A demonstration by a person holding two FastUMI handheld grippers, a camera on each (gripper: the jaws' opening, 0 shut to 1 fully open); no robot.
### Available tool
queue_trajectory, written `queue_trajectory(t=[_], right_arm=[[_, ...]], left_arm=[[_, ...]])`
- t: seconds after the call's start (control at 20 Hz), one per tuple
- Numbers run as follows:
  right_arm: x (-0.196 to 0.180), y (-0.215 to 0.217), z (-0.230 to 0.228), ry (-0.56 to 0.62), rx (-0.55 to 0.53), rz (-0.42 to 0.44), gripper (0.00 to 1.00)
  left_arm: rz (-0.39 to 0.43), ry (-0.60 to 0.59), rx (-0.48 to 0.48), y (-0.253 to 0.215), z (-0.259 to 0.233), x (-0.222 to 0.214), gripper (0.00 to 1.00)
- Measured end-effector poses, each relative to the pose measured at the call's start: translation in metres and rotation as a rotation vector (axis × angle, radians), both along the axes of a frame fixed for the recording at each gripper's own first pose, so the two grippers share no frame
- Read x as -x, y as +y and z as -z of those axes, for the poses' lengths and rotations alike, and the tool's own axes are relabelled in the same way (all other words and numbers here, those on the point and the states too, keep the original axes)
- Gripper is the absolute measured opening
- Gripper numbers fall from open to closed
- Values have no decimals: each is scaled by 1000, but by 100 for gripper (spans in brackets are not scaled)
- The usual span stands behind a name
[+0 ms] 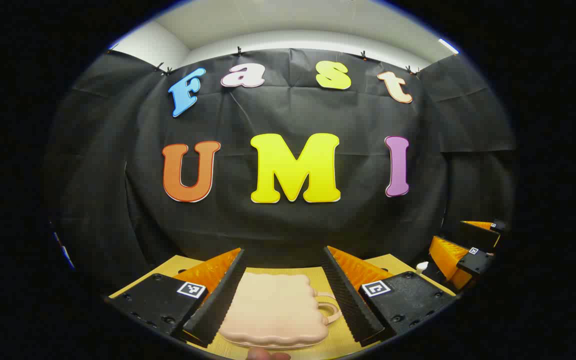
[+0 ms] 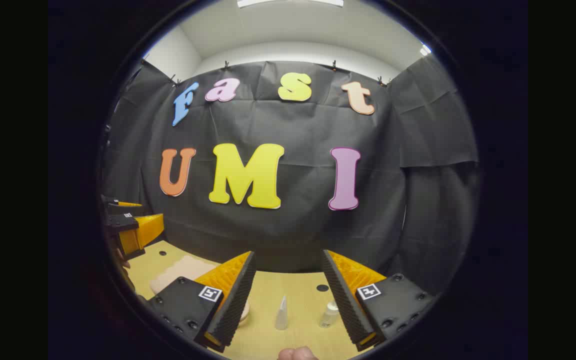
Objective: First open the suitcase, pack the skin care products into it, and then close the suitcase.
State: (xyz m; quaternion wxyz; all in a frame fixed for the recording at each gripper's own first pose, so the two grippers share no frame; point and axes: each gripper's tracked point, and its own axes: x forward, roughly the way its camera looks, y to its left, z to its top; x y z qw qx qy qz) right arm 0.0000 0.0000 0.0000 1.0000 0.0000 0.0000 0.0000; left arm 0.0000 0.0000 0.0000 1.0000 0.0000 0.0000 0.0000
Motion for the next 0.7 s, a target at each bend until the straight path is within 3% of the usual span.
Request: queue_trajectory(t=[0.7], right_arm=[[1,-21,9,13,6,23,80]], left_arm=[[17,3,12,-14,5,-2,97]])
